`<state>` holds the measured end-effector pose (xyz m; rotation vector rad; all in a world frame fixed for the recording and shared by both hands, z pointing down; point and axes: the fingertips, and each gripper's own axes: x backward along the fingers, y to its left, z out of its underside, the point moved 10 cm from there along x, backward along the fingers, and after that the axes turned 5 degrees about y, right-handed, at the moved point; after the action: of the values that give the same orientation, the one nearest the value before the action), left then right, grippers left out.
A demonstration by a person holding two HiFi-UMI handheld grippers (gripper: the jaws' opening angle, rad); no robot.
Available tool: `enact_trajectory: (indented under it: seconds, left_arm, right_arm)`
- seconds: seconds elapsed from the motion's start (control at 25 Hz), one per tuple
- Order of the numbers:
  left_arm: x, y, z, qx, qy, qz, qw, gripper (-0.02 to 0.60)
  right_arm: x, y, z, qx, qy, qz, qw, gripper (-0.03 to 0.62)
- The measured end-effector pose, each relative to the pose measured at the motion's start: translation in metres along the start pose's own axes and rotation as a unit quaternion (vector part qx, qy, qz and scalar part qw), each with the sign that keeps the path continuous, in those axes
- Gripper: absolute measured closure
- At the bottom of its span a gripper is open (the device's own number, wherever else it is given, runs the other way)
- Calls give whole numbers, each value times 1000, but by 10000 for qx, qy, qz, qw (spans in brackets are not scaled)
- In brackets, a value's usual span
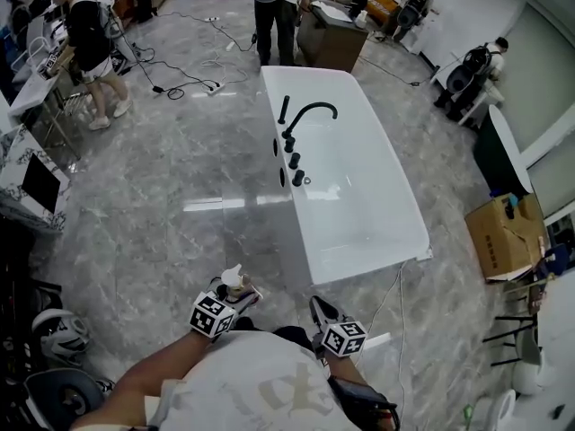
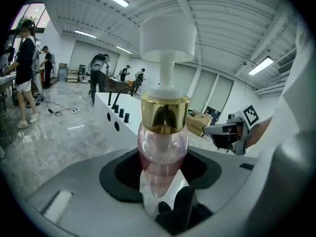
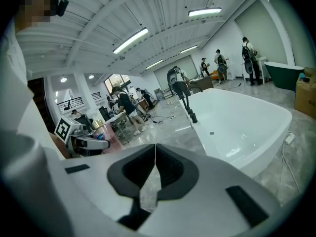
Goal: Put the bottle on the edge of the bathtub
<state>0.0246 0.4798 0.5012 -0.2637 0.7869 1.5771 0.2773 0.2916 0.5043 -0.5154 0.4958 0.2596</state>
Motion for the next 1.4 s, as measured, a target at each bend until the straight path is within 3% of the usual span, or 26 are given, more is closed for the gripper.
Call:
enact_trajectory:
  seconds: [0.36,0.64,1.0,1.4]
  left_arm:
    - [12,11,16,257,5,-190,9995,362]
    - [17,32,19,609,-19,-498,9969,360]
    - [-4,60,-8,545,114,-620,9965,360]
    - [-50,79,-62,195,282,-468,9983,360]
  right_arm:
    - [-10,0,-3,68,196,-10,9998,588]
    - [-46,1,-5,62,370,-309,9988,588]
    - [-90,-16,-29,-20,392,-491,9980,588]
    - [-125,-56,-74,-62,353,-489,9982,588]
